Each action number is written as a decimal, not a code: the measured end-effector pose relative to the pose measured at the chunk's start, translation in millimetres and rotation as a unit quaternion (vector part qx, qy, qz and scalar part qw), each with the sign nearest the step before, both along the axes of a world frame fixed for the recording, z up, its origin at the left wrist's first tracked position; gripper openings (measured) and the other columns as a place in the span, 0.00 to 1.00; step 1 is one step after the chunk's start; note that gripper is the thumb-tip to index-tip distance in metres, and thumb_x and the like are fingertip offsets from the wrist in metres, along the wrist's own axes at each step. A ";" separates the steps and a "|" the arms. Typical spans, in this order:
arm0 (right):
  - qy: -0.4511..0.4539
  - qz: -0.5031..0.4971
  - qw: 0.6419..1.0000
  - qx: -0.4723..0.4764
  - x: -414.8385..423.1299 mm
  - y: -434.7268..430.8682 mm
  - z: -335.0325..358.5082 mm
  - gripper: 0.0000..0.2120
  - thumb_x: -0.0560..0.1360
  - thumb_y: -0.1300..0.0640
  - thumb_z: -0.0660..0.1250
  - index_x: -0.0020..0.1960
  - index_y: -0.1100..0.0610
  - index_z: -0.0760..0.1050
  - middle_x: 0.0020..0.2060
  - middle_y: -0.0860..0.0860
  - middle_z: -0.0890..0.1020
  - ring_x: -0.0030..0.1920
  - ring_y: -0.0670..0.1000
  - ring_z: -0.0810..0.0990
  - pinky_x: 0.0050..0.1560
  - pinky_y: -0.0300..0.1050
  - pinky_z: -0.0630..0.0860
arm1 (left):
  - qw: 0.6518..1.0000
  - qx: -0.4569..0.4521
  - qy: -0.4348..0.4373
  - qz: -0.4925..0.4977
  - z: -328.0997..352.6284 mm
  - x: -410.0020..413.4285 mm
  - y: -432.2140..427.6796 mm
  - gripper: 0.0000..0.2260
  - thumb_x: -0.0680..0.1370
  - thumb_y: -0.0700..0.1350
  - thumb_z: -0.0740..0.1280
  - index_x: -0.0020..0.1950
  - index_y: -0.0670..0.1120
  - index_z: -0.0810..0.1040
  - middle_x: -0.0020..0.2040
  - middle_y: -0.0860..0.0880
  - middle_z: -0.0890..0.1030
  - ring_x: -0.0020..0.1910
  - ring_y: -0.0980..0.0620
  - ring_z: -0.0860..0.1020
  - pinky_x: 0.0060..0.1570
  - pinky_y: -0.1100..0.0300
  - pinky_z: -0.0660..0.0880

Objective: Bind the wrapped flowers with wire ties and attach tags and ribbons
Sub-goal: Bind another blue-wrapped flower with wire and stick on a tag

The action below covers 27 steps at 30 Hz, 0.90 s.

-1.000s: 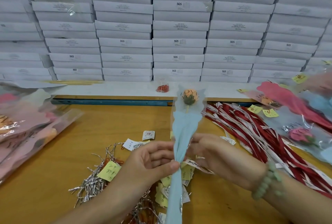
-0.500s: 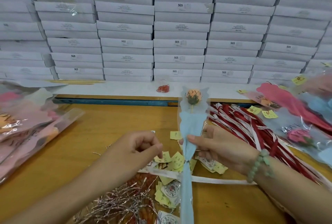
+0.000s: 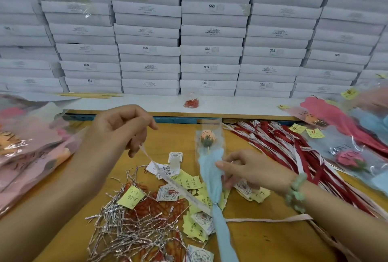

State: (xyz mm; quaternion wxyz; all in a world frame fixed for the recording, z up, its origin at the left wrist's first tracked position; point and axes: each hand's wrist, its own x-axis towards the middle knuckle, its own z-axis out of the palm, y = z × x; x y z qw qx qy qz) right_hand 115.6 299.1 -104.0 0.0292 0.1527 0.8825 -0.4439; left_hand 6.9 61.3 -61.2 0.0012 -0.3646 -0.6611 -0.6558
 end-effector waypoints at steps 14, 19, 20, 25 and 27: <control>-0.060 0.130 0.890 0.433 92.8 -0.8 3.8 0.05 0.80 0.44 0.57 0.46 0.42 0.64 0.48 0.40 0.69 0.44 0.39 0.69 0.44 0.34 0.68 | 0.975 0.220 0.004 0.031 -0.4 -12.1 -3.7 0.12 0.81 0.37 0.54 0.49 0.43 0.76 0.35 0.50 0.78 0.40 0.52 0.76 0.40 0.63 0.75; -0.051 0.111 0.907 0.404 94.0 4.4 10.7 0.08 0.80 0.43 0.57 0.42 0.40 0.63 0.39 0.40 0.75 0.41 0.39 0.72 0.42 0.37 0.70 | 0.977 0.208 0.051 0.023 2.5 -1.9 -1.2 0.14 0.81 0.34 0.52 0.50 0.44 0.76 0.36 0.50 0.78 0.40 0.51 0.75 0.43 0.63 0.75; -0.047 0.107 0.915 0.387 94.8 5.5 13.9 0.07 0.79 0.42 0.57 0.43 0.38 0.64 0.39 0.39 0.76 0.40 0.38 0.72 0.39 0.38 0.70 | 0.978 0.197 0.069 0.012 2.9 1.5 -0.9 0.13 0.81 0.34 0.52 0.50 0.44 0.75 0.36 0.51 0.78 0.40 0.51 0.75 0.43 0.62 0.74; 0.002 0.119 0.940 0.319 94.8 11.1 30.8 0.08 0.75 0.37 0.59 0.53 0.31 0.64 0.41 0.33 0.75 0.38 0.39 0.73 0.34 0.37 0.67 | 0.973 0.167 0.151 -0.047 8.6 10.7 -2.1 0.11 0.80 0.36 0.55 0.54 0.43 0.75 0.39 0.51 0.79 0.42 0.49 0.76 0.45 0.61 0.75; 0.034 0.122 0.945 0.303 94.9 15.7 35.9 0.13 0.71 0.34 0.59 0.54 0.33 0.65 0.40 0.36 0.77 0.37 0.42 0.75 0.33 0.37 0.68 | 0.971 0.176 0.160 -0.013 7.9 1.9 -8.2 0.10 0.81 0.35 0.53 0.54 0.39 0.73 0.41 0.51 0.77 0.44 0.52 0.76 0.47 0.62 0.75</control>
